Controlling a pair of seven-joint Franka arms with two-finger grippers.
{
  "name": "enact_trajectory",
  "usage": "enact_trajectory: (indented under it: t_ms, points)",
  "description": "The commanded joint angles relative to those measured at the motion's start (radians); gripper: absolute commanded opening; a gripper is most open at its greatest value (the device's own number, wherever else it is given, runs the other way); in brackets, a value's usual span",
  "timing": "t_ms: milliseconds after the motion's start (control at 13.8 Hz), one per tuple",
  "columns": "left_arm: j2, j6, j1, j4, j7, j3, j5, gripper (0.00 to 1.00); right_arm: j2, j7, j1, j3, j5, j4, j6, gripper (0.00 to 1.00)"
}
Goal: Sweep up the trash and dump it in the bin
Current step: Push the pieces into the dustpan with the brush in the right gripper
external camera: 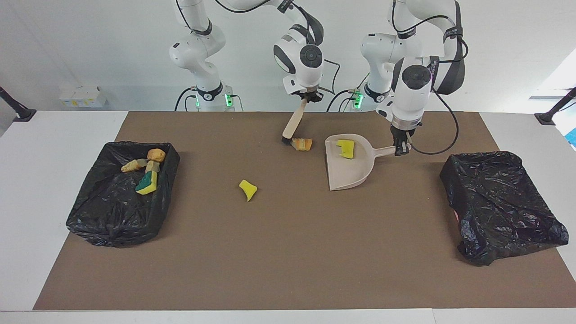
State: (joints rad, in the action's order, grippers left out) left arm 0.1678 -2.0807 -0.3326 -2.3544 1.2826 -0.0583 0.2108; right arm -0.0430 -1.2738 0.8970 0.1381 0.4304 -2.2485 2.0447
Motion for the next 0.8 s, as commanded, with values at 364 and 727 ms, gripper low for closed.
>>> enact_trajectory:
  t_ms: [364,727]
  points:
    - [0.061,-0.09,-0.011,-0.128,-0.1,0.012,0.061,0.0,-0.107,0.169,-0.076,-0.006,-0.006,0.116,0.098,0.0]
    - [0.056,-0.09,-0.011,-0.129,-0.1,0.015,0.061,0.0,-0.153,0.516,-0.079,-0.005,0.162,0.181,0.208,0.0]
